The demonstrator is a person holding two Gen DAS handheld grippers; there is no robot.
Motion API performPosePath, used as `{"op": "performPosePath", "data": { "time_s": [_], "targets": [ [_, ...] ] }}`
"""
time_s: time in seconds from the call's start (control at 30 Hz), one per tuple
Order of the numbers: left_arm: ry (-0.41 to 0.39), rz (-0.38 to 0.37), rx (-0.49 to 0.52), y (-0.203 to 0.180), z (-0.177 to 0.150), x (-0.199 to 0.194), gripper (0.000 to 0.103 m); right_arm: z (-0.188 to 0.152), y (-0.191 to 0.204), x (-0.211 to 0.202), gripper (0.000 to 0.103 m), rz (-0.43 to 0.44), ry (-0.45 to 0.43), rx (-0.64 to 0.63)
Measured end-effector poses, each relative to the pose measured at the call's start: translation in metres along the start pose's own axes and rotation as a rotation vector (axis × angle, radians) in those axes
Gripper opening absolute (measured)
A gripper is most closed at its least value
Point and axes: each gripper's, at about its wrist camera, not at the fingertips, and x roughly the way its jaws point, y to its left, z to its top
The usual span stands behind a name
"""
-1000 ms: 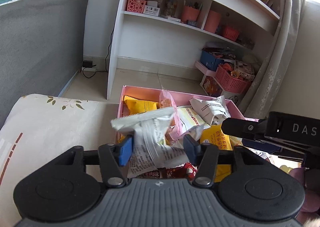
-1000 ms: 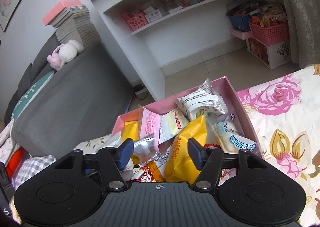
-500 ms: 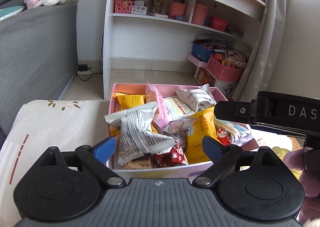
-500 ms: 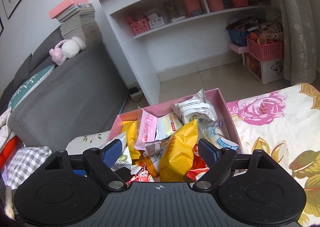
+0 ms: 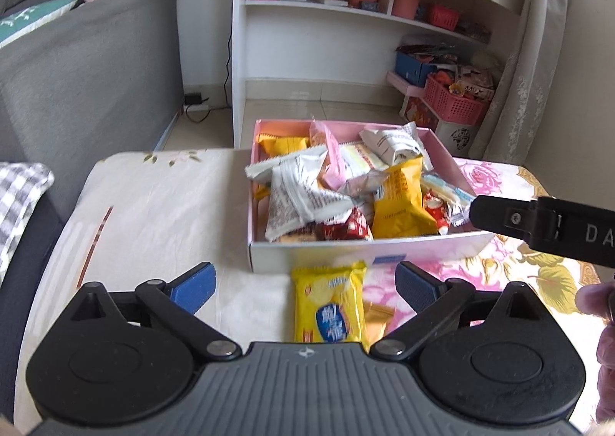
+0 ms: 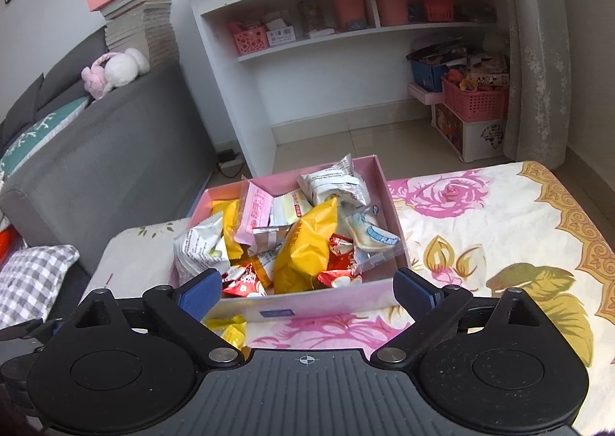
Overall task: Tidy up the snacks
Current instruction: 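Move both tools back over the remaining snacks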
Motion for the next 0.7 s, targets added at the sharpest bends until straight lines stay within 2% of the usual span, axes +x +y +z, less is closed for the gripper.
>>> {"op": "performPosePath", "data": {
  "time_s": [0.2,0.33,0.47,0.7],
  "targets": [
    [0.017,-0.019,-0.071,0.012,-0.020,-0.004,0.102,-0.023,0.002,-0.018,0.100,-0.006,0.016,-0.063],
    [0.052,-0.050,-0.142,0.019,-0.027,0.006,0.102,-0.033,0.005,-0.031,0.101,-0.035,-0.051,-0.114],
    [0.049,-0.053,-0.135,0.020,-0.033,0.014,0.102,-0.043,0.004,-0.031,0.102,-0.033,-0.079,-0.165],
    [0.042,-0.090,-0.090,0.018,-0.037,0.030,0.099,-0.058,0.002,-0.005,0.102,-0.031,0.041,-0.244]
  ]
}}
